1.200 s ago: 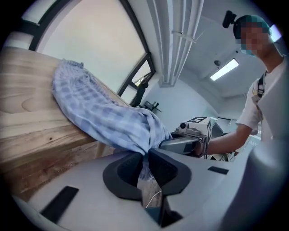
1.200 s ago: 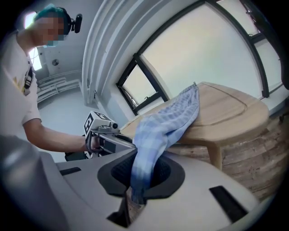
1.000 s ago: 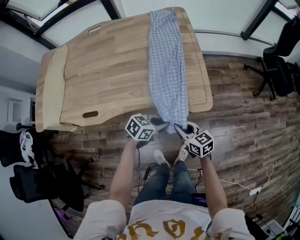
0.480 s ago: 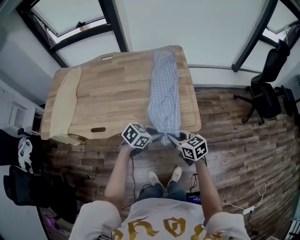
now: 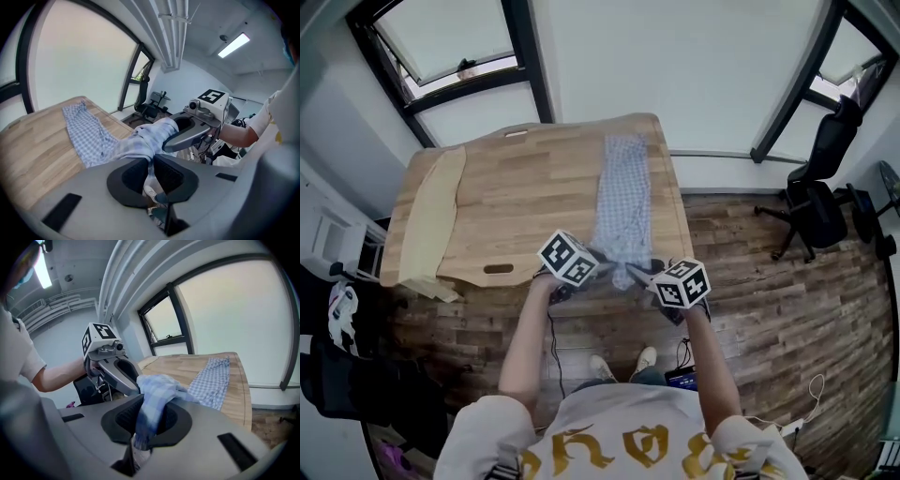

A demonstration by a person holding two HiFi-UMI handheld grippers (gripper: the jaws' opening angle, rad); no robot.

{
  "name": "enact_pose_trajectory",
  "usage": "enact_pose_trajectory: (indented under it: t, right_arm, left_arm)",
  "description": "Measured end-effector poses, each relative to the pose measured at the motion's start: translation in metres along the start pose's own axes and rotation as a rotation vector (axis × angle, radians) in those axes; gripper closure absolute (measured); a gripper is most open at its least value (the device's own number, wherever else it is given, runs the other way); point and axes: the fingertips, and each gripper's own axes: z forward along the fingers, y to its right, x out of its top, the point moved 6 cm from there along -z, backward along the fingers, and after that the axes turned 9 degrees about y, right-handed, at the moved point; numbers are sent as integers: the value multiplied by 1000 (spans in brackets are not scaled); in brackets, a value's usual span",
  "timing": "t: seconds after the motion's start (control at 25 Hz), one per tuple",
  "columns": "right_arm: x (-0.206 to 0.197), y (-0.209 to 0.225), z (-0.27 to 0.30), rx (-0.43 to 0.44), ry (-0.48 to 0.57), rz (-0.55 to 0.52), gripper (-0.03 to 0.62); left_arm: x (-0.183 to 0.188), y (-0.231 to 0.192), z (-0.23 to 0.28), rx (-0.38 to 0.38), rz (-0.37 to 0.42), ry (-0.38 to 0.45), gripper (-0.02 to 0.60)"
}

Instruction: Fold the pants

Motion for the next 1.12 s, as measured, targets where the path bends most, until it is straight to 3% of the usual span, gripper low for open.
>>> enact_pose_trajectory:
  t: [0.16, 0.44, 0.64, 0.96, 1.12]
  right_arm:
    - [24, 14, 5, -6, 22, 28, 540]
    - [61, 62, 30, 7, 1, 27, 540]
    - [81, 119, 56, 47, 16, 61, 540]
    - [141, 233, 88, 126, -11, 69, 540]
    - [155, 280, 107, 144, -22, 129, 540]
  left_arm:
    - [26, -13, -6, -20, -8, 24, 517]
    - [67, -60, 3, 7, -11, 3, 517]
    - [99, -114, 25, 6, -39, -11, 517]
    - [182, -202, 64, 14, -95, -30, 517]
    - [207, -241, 82, 14, -121, -48, 517]
